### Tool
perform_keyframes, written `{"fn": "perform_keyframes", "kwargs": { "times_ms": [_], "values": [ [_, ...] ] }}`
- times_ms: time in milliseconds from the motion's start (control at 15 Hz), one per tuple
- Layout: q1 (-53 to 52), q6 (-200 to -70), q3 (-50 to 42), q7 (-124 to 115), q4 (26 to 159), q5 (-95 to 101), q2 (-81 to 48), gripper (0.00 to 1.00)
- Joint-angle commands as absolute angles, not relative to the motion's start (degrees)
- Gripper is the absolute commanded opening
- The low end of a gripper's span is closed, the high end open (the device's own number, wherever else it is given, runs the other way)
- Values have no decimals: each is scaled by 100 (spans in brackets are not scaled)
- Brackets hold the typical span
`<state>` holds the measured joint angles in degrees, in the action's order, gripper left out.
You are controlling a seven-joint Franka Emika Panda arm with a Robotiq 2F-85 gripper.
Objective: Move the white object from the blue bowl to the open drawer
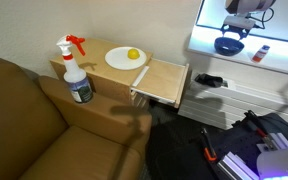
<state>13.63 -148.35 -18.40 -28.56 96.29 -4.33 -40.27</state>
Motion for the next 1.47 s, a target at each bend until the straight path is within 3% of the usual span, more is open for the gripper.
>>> {"fn": "perform_keyframes", "kwargs": {
  "times_ms": [0,1400],
  "values": [
    [1363,-15015,-1879,-2884,9410,-554,-4320,100],
    [1414,-14666,-1894,-3029,9051,-811,-4614,100]
  ]
}}
